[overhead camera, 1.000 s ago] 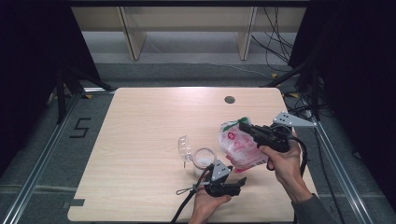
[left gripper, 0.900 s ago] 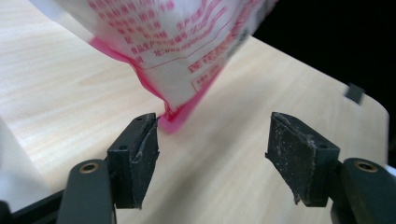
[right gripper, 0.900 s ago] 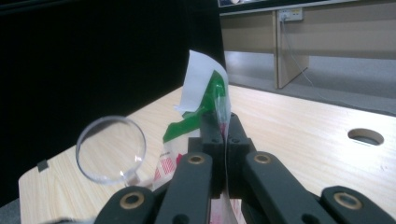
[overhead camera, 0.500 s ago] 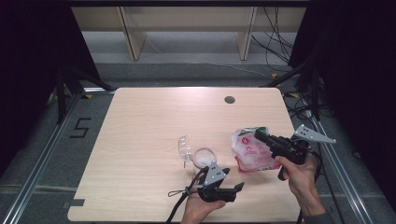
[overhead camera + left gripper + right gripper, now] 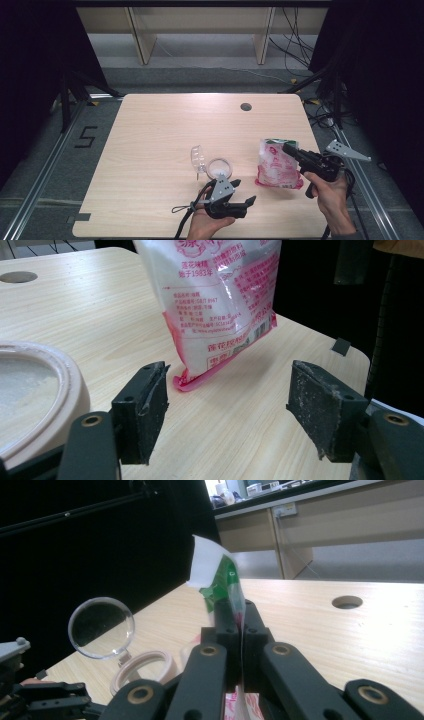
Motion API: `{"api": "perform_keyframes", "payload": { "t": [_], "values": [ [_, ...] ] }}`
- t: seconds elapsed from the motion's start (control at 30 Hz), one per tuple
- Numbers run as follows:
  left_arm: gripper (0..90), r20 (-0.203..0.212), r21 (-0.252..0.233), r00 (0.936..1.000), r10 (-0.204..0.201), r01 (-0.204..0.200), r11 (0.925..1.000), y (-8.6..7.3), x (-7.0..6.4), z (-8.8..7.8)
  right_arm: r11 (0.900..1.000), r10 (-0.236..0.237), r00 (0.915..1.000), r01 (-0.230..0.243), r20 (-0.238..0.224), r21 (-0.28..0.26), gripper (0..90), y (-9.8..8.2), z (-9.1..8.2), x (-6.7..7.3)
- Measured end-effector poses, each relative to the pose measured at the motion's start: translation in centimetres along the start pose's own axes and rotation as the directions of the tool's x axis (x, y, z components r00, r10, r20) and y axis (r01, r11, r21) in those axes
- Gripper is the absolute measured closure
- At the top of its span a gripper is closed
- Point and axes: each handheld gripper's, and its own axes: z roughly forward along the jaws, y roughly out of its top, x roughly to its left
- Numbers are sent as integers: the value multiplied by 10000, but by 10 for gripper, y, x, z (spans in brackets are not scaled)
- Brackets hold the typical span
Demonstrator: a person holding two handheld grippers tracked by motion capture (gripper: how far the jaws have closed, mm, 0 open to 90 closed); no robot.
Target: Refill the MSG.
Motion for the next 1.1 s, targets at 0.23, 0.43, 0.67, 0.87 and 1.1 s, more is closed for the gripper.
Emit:
{"api": "perform_keyframes", "payload": {
  "t": [0.23,0.43,0.67,0.87,1.1],
  "values": [
    [315,-111,-75,9999,-12,11,10000,0,2,-5,9999,132,9993,-128,356,-88,900,-7,-8,-10],
    [313,-357,-206,9994,-26,18,9998,3,5,-16,9993,371,9959,-371,827,-24,900,-16,-15,-24],
    [313,-405,-350,9992,-66,52,9994,3,8,-21,9970,592,9898,-651,1296,417,900,-25,-17,-35],
    [313,-534,-410,9985,-109,88,9991,3,9,-24,9956,580,9843,-692,1665,625,899,-28,-19,-42],
    [312,-718,-270,9974,-34,15,9996,3,11,-28,9963,675,9798,-762,1881,395,897,-32,-20,-50]
  ]
}}
